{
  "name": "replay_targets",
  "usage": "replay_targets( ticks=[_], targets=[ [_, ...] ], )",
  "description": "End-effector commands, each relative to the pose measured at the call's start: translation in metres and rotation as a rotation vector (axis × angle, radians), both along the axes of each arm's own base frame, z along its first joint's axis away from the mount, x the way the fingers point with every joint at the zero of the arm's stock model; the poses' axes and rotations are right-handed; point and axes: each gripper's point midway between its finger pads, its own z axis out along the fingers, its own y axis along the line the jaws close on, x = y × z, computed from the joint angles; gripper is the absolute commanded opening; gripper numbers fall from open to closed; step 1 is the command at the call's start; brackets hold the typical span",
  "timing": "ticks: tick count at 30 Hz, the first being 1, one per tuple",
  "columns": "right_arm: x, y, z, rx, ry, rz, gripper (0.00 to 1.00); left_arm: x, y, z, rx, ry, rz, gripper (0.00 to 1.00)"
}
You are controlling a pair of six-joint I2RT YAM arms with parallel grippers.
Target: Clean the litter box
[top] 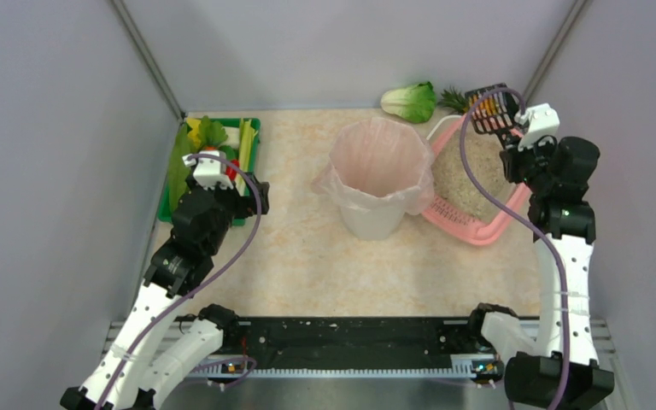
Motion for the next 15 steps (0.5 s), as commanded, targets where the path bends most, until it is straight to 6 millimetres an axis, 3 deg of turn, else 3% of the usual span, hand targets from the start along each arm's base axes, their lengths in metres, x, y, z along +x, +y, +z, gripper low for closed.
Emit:
replay_targets(
  ticks=[1, 10, 15],
  targets=[
    [-0.009, 0.032, 0.053, -0.019, -0.066, 0.129, 0.00, 0.005, -0.007, 0.013, -0.035, -0.047, -0.019, 0.99],
    [-0.026, 0.089, 0.098, -0.103, -0.126, 0.342, 0.00, 0.006, -0.009, 0.011, -0.037, -0.044, -0.027, 0.99],
    [-0.031, 0.111, 0.105, -0.220, -0.128, 0.413, 0.00, 0.005, -0.008, 0.010, -0.042, -0.042, -0.022, 0.99]
  ],
)
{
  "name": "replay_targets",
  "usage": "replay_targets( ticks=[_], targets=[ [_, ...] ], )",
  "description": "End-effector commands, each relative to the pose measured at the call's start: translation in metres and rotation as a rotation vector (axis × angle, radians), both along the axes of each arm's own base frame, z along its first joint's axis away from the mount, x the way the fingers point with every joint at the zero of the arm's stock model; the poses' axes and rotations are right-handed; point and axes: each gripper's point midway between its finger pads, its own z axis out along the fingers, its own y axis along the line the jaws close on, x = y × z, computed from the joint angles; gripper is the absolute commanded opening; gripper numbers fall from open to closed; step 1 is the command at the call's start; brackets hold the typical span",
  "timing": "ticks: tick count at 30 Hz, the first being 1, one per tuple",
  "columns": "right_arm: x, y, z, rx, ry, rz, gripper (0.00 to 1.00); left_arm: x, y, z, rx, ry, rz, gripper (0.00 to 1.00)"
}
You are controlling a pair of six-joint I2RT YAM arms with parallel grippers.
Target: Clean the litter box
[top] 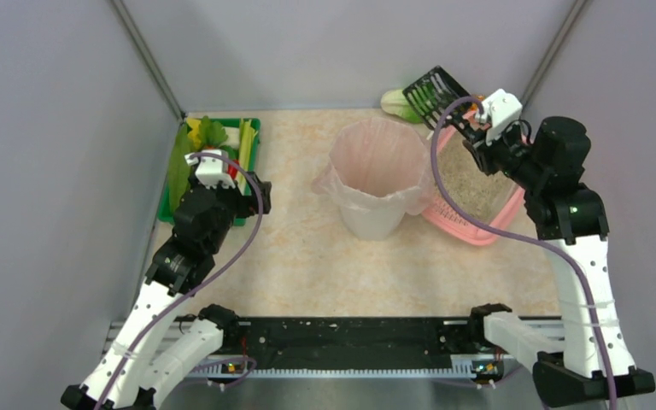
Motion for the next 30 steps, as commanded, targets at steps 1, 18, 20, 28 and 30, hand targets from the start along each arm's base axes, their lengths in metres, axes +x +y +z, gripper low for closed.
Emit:
replay_targets(
  ticks=[1, 18, 20, 28, 30],
  targets=[
    [-0.005, 0.017, 0.019, -0.142, -0.056, 0.056, 0.00, 0.002, -0.003, 0.011, -0.038, -0.041, -0.005, 0.99],
    [-0.013, 0.056, 0.016, -1.149, -0.283, 0.035, 0.00, 0.001, 0.002, 0.012, -0.033, -0.042, 0.020, 0.99],
    [-0.013, 0.057, 0.019, -1.237, -0.317, 0.026, 0.00, 0.002, 0.001, 0.012, -0.034, -0.040, 0.019, 0.99],
    [-0.014, 0.066, 0.030, -1.423, -0.432, 0.022, 0.00, 0.003, 0.002, 0.012, -0.032, -0.042, 0.022, 0.99],
    [-0.014, 0.078, 0.024, -1.451, -0.430, 0.074, 0.00, 0.003, 0.001, 0.009, -0.027, -0.036, 0.020, 0.99]
  ],
)
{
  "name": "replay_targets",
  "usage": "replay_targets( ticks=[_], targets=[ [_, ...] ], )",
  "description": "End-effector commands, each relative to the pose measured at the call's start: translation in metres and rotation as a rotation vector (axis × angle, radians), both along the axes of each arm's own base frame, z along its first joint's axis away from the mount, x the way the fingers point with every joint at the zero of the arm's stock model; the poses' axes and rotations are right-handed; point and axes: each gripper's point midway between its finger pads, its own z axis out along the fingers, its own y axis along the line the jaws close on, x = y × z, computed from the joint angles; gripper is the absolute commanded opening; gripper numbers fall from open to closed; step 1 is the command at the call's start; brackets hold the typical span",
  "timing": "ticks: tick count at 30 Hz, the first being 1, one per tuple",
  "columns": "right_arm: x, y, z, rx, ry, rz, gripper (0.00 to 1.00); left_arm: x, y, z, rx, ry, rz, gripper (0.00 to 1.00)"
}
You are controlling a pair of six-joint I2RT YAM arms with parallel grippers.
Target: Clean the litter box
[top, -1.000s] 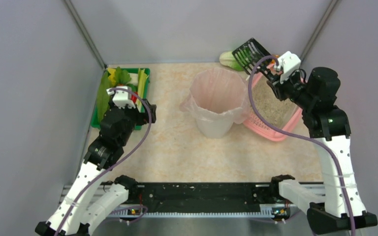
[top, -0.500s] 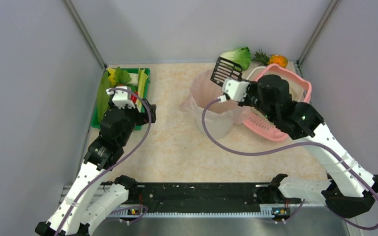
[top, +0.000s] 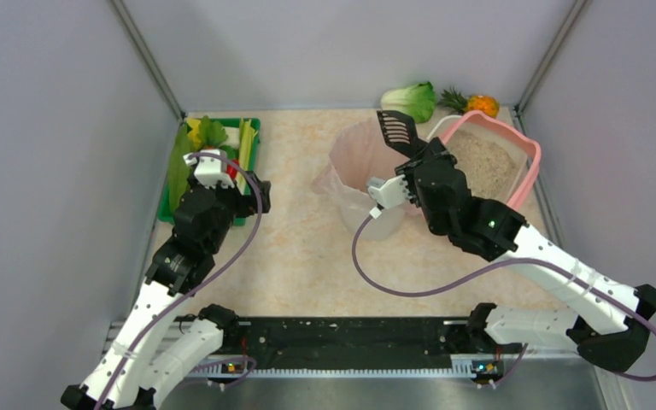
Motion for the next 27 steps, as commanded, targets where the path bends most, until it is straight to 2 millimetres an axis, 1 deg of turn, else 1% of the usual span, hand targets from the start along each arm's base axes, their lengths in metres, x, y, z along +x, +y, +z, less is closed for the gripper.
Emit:
replay_targets(
  ticks=[1, 3, 4, 5, 7, 9, 11, 13, 15, 17, 19, 21, 27],
  targets=[
    [-0.005, 0.009, 0.032, -0.045, -0.092, 0.033, 0.00, 0.004, -0.001, 0.009, -0.013, -0.037, 0.005, 0.99],
    [-0.005, 0.017, 0.031, -0.049, -0.083, 0.066, 0.00, 0.004, -0.002, 0.009, -0.017, -0.031, 0.001, 0.99],
    [-0.006, 0.020, 0.027, -0.065, -0.063, 0.081, 0.00, 0.005, -0.003, 0.008, -0.019, -0.030, -0.001, 0.99],
    [-0.007, 0.020, 0.027, -0.069, -0.057, 0.081, 0.00, 0.005, -0.003, 0.009, -0.020, -0.032, 0.000, 0.99],
    [-0.010, 0.014, 0.040, -0.021, -0.085, 0.071, 0.00, 0.005, -0.001, 0.010, -0.018, -0.036, 0.008, 0.99],
    [-0.012, 0.014, 0.050, 0.073, -0.118, 0.078, 0.00, 0.005, 0.000, 0.009, -0.016, -0.037, 0.017, 0.99],
    [-0.013, 0.014, 0.047, 0.147, -0.110, 0.068, 0.00, 0.006, -0.001, 0.008, -0.019, -0.037, 0.015, 0.99],
    [-0.012, 0.011, 0.046, 0.266, -0.101, 0.026, 0.00, 0.007, -0.002, 0.009, -0.026, -0.040, 0.010, 0.99],
    [-0.012, 0.007, 0.056, 0.449, -0.095, -0.018, 0.00, 0.008, -0.003, 0.009, -0.029, -0.040, 0.008, 0.99],
    [-0.013, 0.007, 0.062, 0.639, -0.047, -0.027, 0.00, 0.008, -0.003, 0.009, -0.029, -0.041, 0.007, 0.99],
    [-0.015, 0.003, 0.068, 0.762, -0.019, -0.025, 0.00, 0.008, -0.004, 0.007, -0.022, -0.034, 0.002, 0.99],
    [-0.015, -0.003, 0.069, 0.836, -0.008, -0.038, 0.00, 0.007, -0.004, 0.006, -0.018, -0.031, -0.002, 0.99],
    [-0.014, -0.026, 0.055, 0.918, 0.014, -0.134, 0.00, 0.008, -0.005, 0.006, -0.021, -0.033, -0.005, 0.99]
  ],
)
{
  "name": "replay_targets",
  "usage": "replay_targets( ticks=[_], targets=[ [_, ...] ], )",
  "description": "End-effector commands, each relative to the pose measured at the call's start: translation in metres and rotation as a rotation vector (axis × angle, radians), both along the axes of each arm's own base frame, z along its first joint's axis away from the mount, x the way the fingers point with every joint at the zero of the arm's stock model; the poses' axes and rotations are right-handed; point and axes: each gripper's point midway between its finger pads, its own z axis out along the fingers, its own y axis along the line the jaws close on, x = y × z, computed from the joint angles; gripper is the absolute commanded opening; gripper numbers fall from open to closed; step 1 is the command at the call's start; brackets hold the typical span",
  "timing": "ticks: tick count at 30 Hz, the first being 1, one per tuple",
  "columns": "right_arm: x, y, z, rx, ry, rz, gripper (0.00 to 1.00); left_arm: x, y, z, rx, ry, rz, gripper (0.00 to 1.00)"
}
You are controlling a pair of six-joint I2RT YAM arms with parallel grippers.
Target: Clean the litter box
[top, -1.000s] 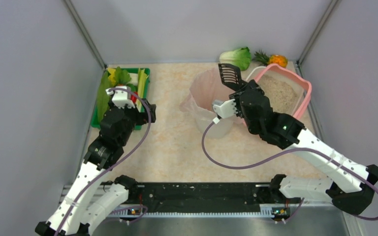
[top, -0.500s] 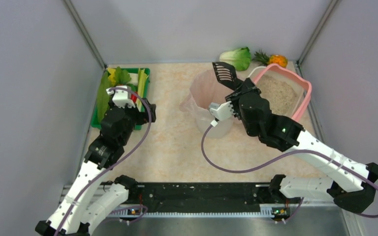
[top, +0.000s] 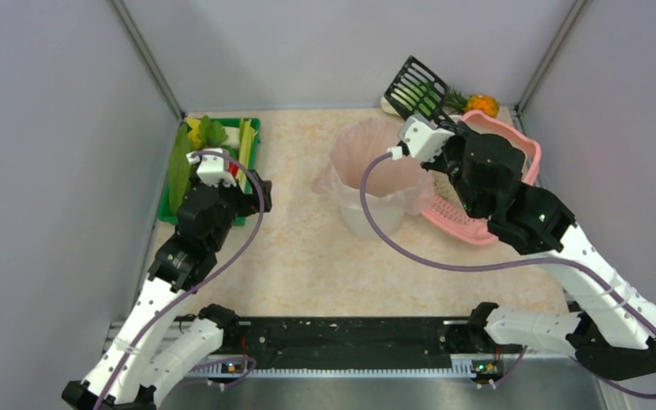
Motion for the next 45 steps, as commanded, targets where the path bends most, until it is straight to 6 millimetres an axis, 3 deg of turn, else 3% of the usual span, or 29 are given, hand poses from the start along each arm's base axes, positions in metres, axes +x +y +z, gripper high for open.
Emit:
replay_targets(
  ticks=[1, 9, 17, 21, 34, 45],
  targets=[
    [-0.002, -0.013, -0.007, 0.164, 0.045, -0.046, 0.00, 0.004, -0.005, 0.012, -0.028, -0.048, -0.013, 0.99],
    [0.007, -0.074, -0.023, 0.242, 0.118, -0.224, 0.00, 0.008, -0.008, 0.022, -0.031, -0.068, -0.022, 0.99],
    [0.010, -0.135, -0.089, 0.082, 0.340, -0.491, 0.00, 0.005, -0.007, 0.027, -0.037, -0.081, -0.025, 0.99],
    [0.009, -0.156, -0.124, -0.069, 0.477, -0.547, 0.00, 0.002, -0.006, 0.025, -0.031, -0.076, -0.029, 0.99],
    [-0.003, -0.195, -0.224, -0.401, 0.902, -0.462, 0.00, 0.000, -0.008, 0.022, -0.028, -0.069, -0.047, 0.99],
    [0.019, -0.195, -0.265, -0.445, 0.966, -0.331, 0.00, -0.004, -0.005, 0.017, -0.015, -0.077, -0.041, 0.99]
  ],
)
